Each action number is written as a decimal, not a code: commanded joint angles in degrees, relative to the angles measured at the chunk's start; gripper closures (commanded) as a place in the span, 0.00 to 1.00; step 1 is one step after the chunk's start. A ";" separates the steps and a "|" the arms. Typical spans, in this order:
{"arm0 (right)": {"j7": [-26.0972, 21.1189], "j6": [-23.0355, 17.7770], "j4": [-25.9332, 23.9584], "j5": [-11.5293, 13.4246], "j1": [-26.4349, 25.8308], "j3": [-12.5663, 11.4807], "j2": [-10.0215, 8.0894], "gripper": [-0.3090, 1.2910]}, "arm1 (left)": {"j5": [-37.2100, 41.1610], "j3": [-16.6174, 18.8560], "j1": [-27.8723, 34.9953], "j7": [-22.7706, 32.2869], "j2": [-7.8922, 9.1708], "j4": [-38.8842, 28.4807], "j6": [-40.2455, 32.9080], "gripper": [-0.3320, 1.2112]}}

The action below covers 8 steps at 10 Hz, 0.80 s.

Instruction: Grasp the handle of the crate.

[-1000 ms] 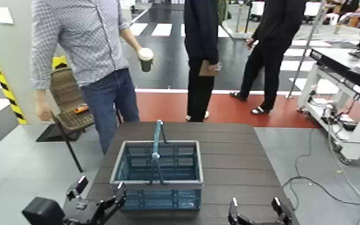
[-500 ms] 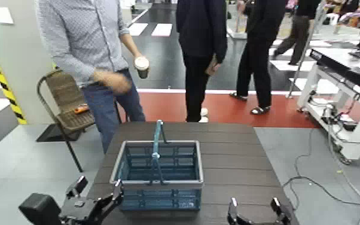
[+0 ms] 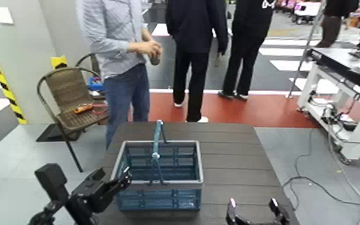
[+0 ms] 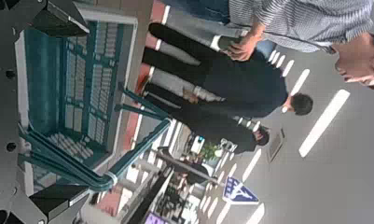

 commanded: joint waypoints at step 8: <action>0.24 -0.18 0.78 -0.83 -0.95 0.65 -0.26 0.29 | 23.78 -11.60 -26.95 -6.64 12.64 23.86 20.31 0.29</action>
